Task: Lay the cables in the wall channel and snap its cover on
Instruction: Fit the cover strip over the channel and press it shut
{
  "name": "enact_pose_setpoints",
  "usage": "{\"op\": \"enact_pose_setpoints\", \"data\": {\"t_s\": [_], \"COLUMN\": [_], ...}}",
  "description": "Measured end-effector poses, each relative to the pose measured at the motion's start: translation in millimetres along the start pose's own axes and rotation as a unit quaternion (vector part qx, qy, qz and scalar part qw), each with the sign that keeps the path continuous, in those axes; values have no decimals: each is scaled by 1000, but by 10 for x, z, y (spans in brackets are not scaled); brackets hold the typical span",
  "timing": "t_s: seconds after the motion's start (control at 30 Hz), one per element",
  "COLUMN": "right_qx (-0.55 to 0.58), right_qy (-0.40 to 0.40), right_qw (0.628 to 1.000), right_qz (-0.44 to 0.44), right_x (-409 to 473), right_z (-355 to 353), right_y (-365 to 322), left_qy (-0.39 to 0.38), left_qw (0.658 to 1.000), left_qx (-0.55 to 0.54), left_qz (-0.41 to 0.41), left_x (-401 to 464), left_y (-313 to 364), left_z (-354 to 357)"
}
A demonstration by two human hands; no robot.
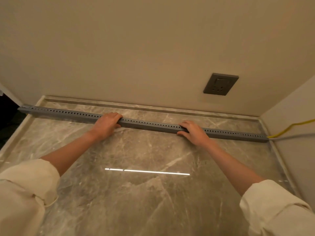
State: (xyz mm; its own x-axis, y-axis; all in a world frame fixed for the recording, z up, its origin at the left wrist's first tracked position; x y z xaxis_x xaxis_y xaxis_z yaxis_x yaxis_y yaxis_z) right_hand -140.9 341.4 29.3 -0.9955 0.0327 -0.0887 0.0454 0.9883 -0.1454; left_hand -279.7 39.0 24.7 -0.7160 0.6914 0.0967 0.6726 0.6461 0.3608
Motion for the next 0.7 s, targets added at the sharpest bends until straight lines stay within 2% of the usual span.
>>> {"op": "enact_pose_setpoints", "data": {"t_s": [0.13,0.27,0.43,0.7], "right_qx": [-17,-40,-71,-86], "right_qy": [5,12,38,58], "right_qw": [1000,999,997,995], "right_qz": [17,10,8,-6], "right_x": [-148,-152,-160,-98], "right_z": [-25,-1,58,27], "right_y": [295,294,276,315], "left_qy": [-4,-8,-18,2], "left_qw": [1000,999,999,996], "left_qx": [0,-14,-30,52], "left_qz": [-25,-33,31,77], "left_x": [6,43,174,232], "left_y": [45,139,523,668], "left_z": [-4,7,178,265]}}
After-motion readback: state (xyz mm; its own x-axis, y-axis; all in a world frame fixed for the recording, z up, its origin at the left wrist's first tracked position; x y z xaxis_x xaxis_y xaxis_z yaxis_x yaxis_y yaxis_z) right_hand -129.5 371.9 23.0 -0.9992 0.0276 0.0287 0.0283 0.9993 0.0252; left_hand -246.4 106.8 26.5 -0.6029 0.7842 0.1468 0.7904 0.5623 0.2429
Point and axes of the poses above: each hand's wrist, its own x-axis towards the middle knuckle, its own z-axis out of the palm, y = z × x, the point moved 5 cm from there along x, towards the middle knuckle, and after that the axes turned 10 degrees about -x, right-handed, at the moved point
